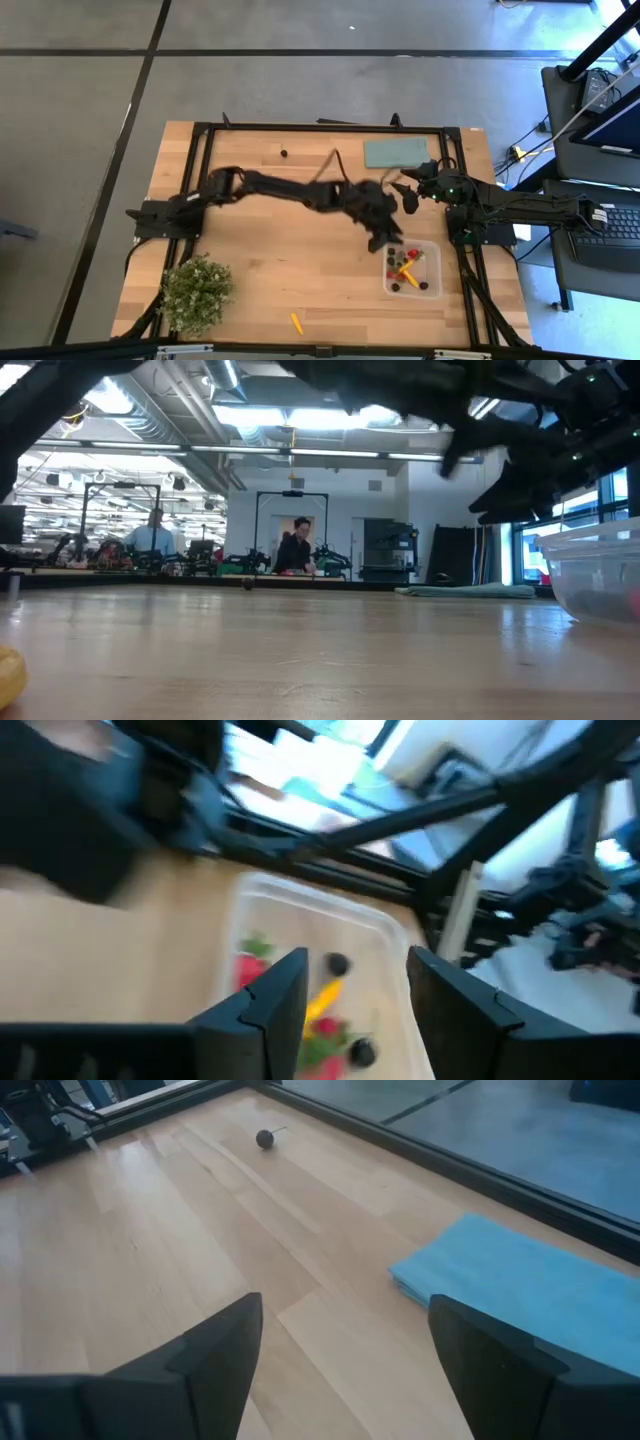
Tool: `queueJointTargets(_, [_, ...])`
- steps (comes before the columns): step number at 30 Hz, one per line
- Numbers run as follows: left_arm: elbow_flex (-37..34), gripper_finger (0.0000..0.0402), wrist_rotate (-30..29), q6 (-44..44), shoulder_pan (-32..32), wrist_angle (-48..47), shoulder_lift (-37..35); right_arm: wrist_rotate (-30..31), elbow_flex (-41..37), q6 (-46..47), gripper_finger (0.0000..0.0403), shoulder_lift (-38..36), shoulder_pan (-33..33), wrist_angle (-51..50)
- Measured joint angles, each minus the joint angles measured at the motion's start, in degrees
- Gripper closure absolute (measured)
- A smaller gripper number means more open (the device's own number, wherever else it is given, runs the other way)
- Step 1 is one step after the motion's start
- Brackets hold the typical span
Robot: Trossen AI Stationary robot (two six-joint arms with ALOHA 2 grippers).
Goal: Pick and placing Produce into tupperware
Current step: Put the black cherry into the container
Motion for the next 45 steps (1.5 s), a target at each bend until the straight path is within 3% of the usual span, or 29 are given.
queueJointTargets(2, [0.00, 0.0244, -3.35, 3.87, 1.32, -5.68, -3.75, 0.00, 0.00, 0.01, 0.0116, 0.00, 0.00, -0.46])
queueJointTargets(8, [0.04, 0.0267, -21.30, 9.60, 5.25, -30.02, -15.73, 0.00, 0.00, 0.04, 0.0116, 0.01, 0.00, -1.42])
queueJointTargets(16, [0.04, 0.0296, -41.04, -0.73, 12.08, -59.66, -26.18, 0.00, 0.00, 0.09, 0.0116, 0.01, 0.00, -1.07])
queueJointTargets(20, [0.02, 0.0307, -40.13, -3.74, 17.20, -65.12, -27.93, 0.00, 0.00, 0.08, 0.0116, 0.01, 0.00, -0.61])
queueJointTargets(28, [-0.04, 0.0325, -37.33, -6.77, 28.87, -66.05, -25.71, 0.01, 0.00, 0.04, 0.0116, -0.01, 0.00, 0.35])
queueJointTargets(37, [-0.04, 0.0343, -36.52, -0.90, 34.38, -62.75, -20.86, 0.02, 0.00, -0.16, 0.0116, -0.01, 0.00, 0.41])
queueJointTargets(41, [-0.04, 0.0322, -36.28, -0.71, 35.03, -63.00, -18.42, 0.02, 0.00, -0.26, 0.0116, -0.01, 0.00, 0.40])
queueJointTargets(45, [-0.04, 0.0269, -34.18, -2.72, 35.03, -63.46, -15.87, 0.02, 0.00, -0.39, 0.0116, -0.01, 0.00, 0.40])
